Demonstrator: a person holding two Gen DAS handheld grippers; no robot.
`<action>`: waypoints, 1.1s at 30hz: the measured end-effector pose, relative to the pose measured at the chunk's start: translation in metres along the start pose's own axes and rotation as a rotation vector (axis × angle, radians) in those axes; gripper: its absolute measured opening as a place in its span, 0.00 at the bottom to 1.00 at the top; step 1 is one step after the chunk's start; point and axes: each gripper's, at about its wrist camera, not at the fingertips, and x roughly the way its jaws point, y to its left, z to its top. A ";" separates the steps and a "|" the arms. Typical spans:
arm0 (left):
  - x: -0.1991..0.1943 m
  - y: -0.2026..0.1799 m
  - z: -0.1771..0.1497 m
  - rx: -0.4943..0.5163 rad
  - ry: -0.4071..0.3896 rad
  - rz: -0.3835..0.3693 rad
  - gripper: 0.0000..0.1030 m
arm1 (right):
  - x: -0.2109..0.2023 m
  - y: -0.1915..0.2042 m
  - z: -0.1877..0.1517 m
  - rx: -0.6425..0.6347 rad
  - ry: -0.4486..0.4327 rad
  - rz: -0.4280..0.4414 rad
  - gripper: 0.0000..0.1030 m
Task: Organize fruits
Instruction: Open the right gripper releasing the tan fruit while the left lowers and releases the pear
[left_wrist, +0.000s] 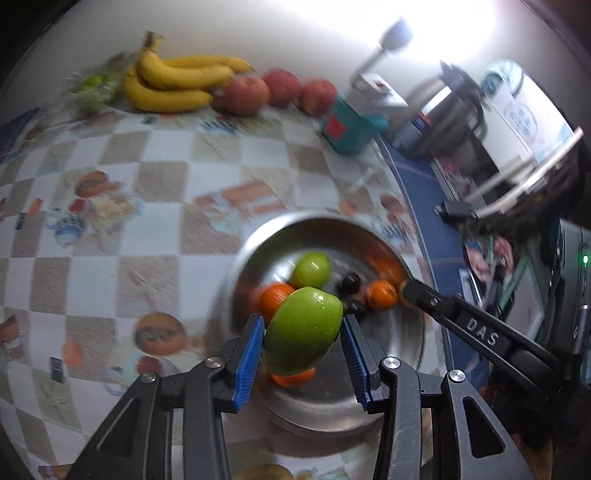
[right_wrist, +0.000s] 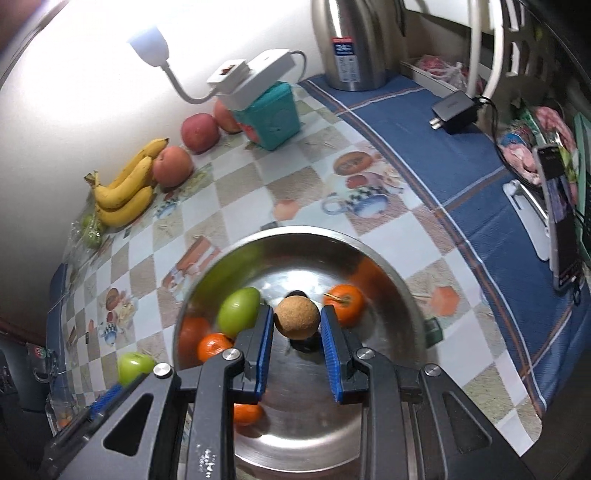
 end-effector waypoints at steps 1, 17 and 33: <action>0.003 -0.004 -0.002 0.011 0.014 -0.002 0.44 | 0.000 -0.003 -0.001 0.002 0.001 -0.005 0.26; 0.042 -0.042 -0.033 0.128 0.166 0.000 0.45 | 0.006 -0.026 -0.017 0.026 0.045 -0.011 0.27; 0.071 -0.035 -0.044 0.107 0.256 0.032 0.44 | 0.039 -0.032 -0.027 0.051 0.159 0.000 0.27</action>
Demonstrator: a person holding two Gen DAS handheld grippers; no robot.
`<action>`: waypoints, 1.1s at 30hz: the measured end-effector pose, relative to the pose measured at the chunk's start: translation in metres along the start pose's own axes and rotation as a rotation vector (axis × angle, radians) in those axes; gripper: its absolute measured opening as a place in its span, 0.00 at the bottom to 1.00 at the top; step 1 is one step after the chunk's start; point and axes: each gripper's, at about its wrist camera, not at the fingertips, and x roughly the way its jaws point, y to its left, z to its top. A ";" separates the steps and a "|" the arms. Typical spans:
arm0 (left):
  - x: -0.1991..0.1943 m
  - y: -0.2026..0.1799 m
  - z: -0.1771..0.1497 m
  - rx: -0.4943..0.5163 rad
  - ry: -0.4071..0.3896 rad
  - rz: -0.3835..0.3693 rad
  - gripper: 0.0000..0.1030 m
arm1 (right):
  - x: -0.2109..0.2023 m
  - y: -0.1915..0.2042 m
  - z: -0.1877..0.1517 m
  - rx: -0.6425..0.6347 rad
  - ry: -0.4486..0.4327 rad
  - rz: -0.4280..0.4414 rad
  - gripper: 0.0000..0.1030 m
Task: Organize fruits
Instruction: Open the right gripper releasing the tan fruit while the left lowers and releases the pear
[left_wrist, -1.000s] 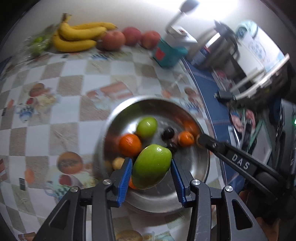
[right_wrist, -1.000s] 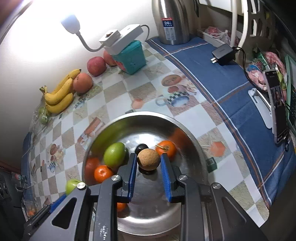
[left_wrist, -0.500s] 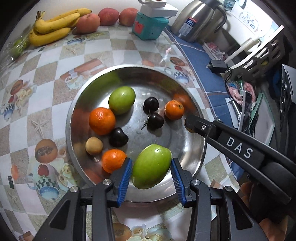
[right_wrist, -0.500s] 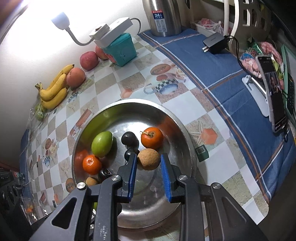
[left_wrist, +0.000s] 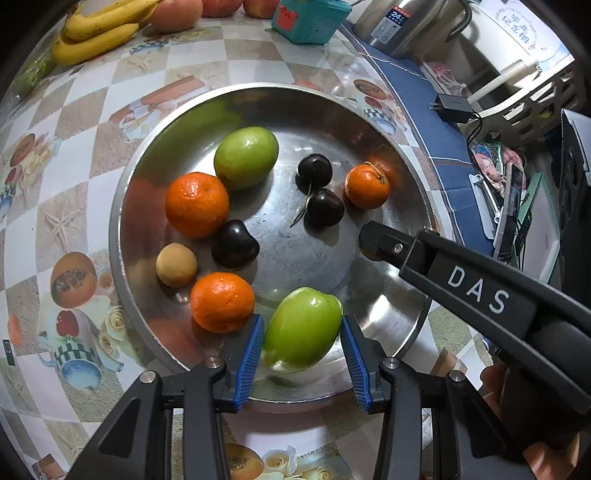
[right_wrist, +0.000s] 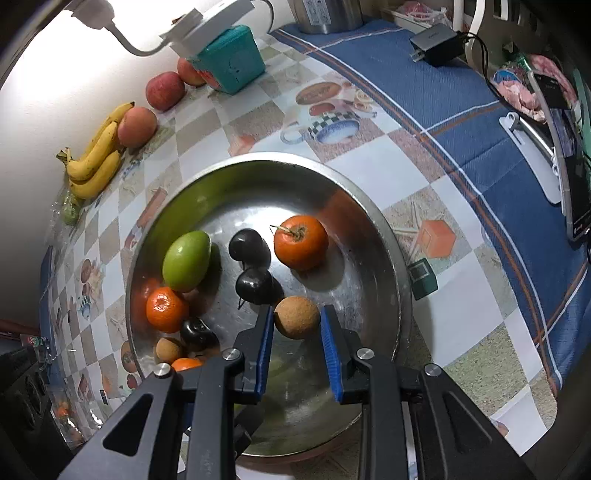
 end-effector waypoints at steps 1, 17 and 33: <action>-0.002 0.001 0.000 0.000 -0.005 0.000 0.45 | 0.001 0.000 0.000 0.001 0.002 0.000 0.27; -0.014 -0.004 0.006 0.018 -0.043 0.001 0.45 | 0.005 0.002 0.001 0.010 0.003 0.010 0.31; -0.042 0.011 0.013 -0.036 -0.127 -0.050 0.45 | -0.014 0.001 0.005 0.037 -0.080 0.047 0.32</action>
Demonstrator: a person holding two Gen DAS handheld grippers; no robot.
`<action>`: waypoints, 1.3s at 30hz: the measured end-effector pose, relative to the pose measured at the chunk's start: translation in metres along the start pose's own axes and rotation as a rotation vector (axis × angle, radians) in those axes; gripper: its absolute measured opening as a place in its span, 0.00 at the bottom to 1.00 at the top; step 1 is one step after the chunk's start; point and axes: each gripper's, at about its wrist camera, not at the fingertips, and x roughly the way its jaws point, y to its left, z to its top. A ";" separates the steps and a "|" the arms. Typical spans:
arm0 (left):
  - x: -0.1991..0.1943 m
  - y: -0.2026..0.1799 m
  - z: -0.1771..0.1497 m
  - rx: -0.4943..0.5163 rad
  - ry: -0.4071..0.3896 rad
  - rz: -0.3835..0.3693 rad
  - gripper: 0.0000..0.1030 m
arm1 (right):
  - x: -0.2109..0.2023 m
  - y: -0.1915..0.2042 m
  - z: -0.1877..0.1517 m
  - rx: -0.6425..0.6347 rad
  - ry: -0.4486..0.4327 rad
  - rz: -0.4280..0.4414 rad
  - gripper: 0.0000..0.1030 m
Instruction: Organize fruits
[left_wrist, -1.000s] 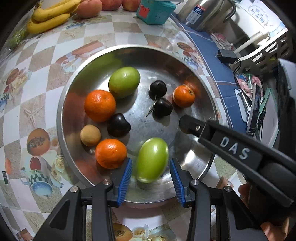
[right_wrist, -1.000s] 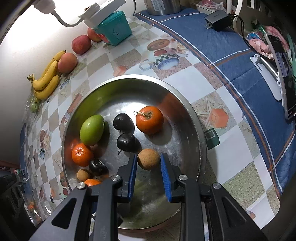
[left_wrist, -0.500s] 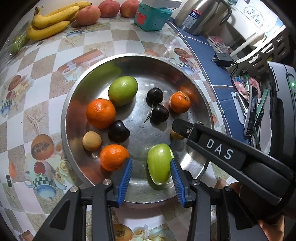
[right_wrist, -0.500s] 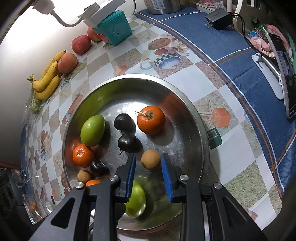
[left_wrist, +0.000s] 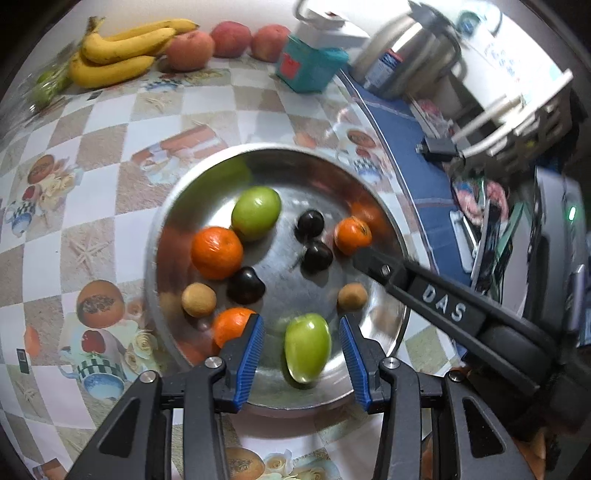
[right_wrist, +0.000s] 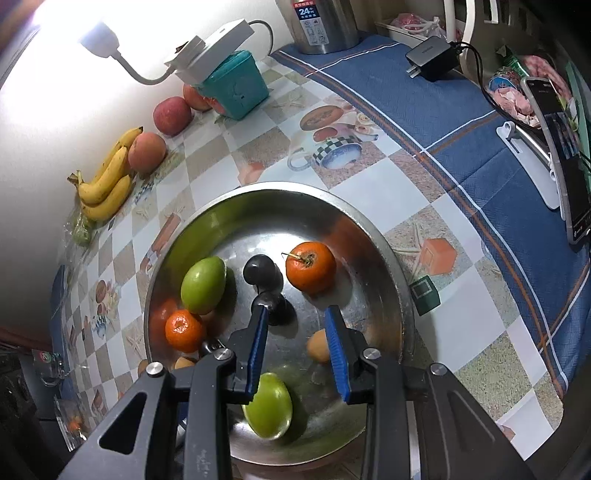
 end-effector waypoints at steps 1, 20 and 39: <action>-0.003 0.005 0.002 -0.020 -0.011 -0.001 0.45 | 0.000 0.000 0.000 0.002 0.002 0.001 0.32; -0.026 0.090 0.017 -0.265 -0.143 0.348 0.68 | 0.006 0.024 -0.007 -0.129 0.000 -0.037 0.49; -0.031 0.101 0.016 -0.193 -0.213 0.605 0.78 | 0.010 0.055 -0.023 -0.277 -0.044 -0.060 0.95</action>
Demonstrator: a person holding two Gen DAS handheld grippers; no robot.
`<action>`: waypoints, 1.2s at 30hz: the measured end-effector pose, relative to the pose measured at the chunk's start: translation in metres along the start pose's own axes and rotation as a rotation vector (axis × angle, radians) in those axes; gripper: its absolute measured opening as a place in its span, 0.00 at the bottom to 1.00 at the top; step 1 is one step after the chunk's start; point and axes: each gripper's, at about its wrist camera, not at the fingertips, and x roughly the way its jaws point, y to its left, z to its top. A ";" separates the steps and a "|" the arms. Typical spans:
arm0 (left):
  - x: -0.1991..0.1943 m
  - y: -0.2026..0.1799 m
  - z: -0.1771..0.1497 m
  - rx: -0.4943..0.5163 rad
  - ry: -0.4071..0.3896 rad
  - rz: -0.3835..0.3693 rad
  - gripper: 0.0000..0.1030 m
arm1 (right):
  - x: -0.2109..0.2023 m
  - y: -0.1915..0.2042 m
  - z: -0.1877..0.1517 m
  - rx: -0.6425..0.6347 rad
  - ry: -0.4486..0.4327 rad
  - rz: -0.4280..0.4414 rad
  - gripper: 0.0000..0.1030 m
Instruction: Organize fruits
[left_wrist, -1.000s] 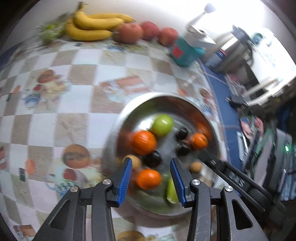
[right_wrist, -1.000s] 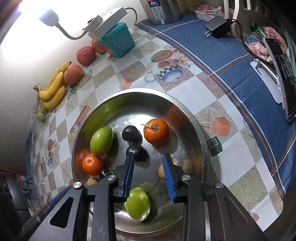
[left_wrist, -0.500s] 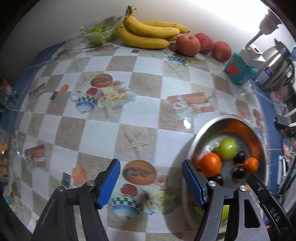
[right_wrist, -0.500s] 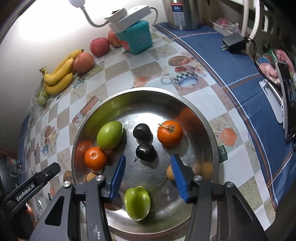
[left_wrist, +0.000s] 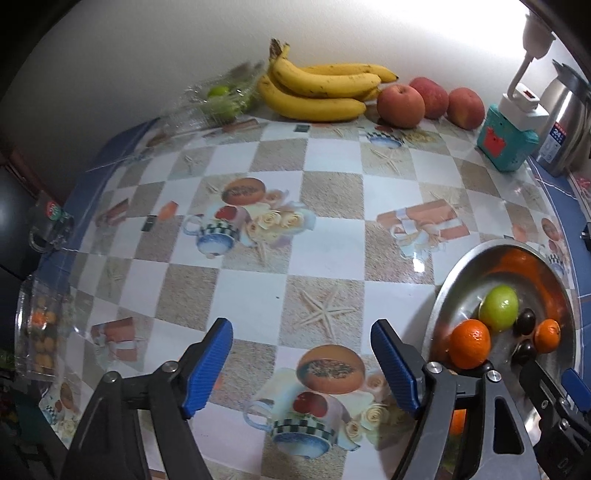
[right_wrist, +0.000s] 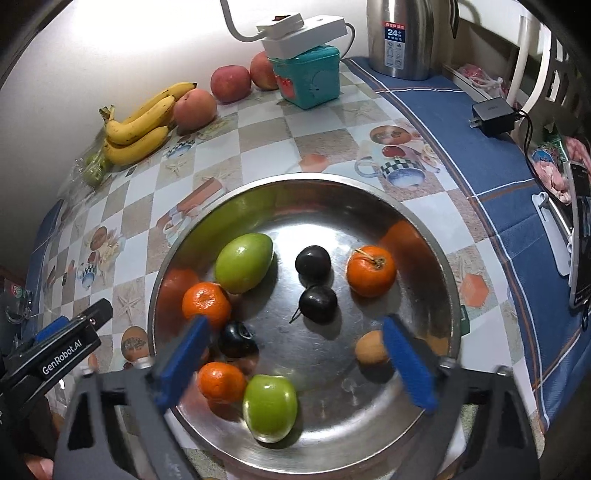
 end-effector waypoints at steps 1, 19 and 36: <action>-0.002 0.002 0.000 -0.004 -0.005 0.008 0.78 | 0.000 0.001 -0.001 -0.003 -0.002 -0.003 0.95; -0.055 0.033 -0.046 0.013 -0.072 0.025 0.78 | -0.029 0.030 -0.040 -0.084 -0.002 0.040 0.95; -0.086 0.058 -0.067 -0.024 -0.138 0.059 0.78 | -0.069 0.038 -0.051 -0.120 -0.104 0.019 0.95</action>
